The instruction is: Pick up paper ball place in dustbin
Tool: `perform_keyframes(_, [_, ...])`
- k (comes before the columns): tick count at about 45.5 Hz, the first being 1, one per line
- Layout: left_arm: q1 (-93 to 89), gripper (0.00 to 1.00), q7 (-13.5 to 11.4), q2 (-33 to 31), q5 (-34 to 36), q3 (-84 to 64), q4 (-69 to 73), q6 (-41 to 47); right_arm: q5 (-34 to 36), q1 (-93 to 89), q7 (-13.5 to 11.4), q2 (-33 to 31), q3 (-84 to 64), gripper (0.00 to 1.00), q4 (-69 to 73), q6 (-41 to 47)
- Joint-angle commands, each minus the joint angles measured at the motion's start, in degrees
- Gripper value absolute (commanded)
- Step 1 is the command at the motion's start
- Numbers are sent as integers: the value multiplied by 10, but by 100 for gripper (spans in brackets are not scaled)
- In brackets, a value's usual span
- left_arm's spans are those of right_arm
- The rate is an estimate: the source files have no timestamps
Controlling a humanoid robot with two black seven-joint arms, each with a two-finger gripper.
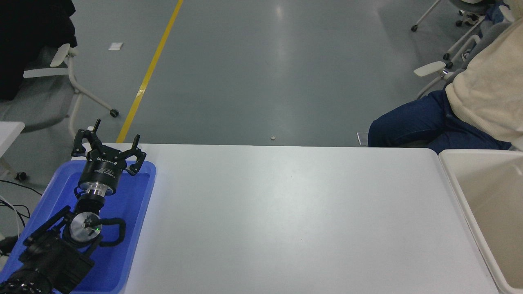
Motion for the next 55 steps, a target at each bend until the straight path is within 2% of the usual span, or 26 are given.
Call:
perform_keyframes(1, [0,100,0,0,-1,0,0,0,-6,-130,-1,-59,62,0,-65,-65])
perform_keyframes(10, [0,100,0,-1,0,0,0,0,-7,-340,-1,-75,200,0,-150,-157])
perform_keyframes(24, [0,100,0,-1,-1,0,0,0,-6,-642,-1,-66,417,0,-301,-221])
perform_keyframes(35, [0,100,0,-1,0,0,0,0,0,-782,-1,-11,498,0,-366,-307])
perform_keyframes(40, [0,100,0,0,-1,0,0,0,1,-849,-1,35,521,0,-416,-358])
perform_keyframes(55, [0,100,0,-1,-1,0,0,0,1,-1000,-1,137,620,0,-606,-374])
